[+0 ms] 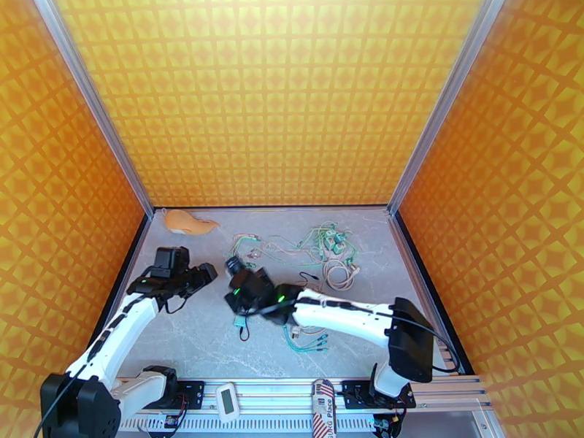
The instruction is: Pull the plug off the socket
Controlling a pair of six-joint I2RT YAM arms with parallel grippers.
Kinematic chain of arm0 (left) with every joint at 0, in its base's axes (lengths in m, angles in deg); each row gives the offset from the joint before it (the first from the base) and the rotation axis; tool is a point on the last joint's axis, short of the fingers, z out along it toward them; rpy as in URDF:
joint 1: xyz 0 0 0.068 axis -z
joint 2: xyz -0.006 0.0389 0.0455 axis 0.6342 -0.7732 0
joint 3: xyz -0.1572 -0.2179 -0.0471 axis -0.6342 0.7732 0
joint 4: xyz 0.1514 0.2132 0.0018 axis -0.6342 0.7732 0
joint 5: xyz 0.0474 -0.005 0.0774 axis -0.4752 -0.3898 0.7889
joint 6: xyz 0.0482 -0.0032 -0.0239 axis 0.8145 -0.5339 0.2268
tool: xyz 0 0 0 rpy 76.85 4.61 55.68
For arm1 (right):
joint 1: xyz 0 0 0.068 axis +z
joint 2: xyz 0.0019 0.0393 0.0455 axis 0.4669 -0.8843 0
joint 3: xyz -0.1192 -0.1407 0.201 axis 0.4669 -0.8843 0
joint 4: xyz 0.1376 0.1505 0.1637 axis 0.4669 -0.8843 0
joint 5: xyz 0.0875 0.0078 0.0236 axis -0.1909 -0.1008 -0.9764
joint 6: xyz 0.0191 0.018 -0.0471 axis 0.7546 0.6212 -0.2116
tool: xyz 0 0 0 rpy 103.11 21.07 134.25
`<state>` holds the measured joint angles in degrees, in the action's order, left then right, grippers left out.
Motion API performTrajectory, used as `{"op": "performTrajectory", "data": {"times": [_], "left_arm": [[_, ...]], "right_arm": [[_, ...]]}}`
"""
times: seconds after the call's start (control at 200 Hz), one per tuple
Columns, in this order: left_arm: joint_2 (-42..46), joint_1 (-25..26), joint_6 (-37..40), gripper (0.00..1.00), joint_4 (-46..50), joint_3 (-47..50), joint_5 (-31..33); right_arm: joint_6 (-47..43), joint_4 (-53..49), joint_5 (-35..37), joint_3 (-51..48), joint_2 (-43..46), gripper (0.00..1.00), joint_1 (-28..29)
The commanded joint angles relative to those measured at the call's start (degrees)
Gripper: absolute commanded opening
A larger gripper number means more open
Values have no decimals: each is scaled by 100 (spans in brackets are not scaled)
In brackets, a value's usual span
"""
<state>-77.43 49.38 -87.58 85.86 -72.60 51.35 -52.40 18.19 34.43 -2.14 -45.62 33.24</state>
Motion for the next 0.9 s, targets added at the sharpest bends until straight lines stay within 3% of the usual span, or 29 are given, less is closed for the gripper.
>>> {"op": "performTrajectory", "data": {"times": [0.0, 0.315, 0.64, 0.755, 0.895], "left_arm": [[-203, 241, 140, 71, -219, -189, 64], [-885, 990, 586, 63, -453, -492, 425], [-2089, 1356, 1562, 57, -316, -1378, 962], [-2458, 1388, 1456, 53, -105, -1680, 1163], [-2737, 1482, 939, 57, 65, -1896, 1316]], "right_arm": [[372, 221, -225, -279, 309, 98, -243], [1103, 549, -789, -995, 786, 98, -946], [1197, 488, -971, -1043, 831, 98, -1010], [1245, 436, -915, -1081, 871, 98, -1024], [1336, 436, -732, -1224, 989, 99, -1060]]}}
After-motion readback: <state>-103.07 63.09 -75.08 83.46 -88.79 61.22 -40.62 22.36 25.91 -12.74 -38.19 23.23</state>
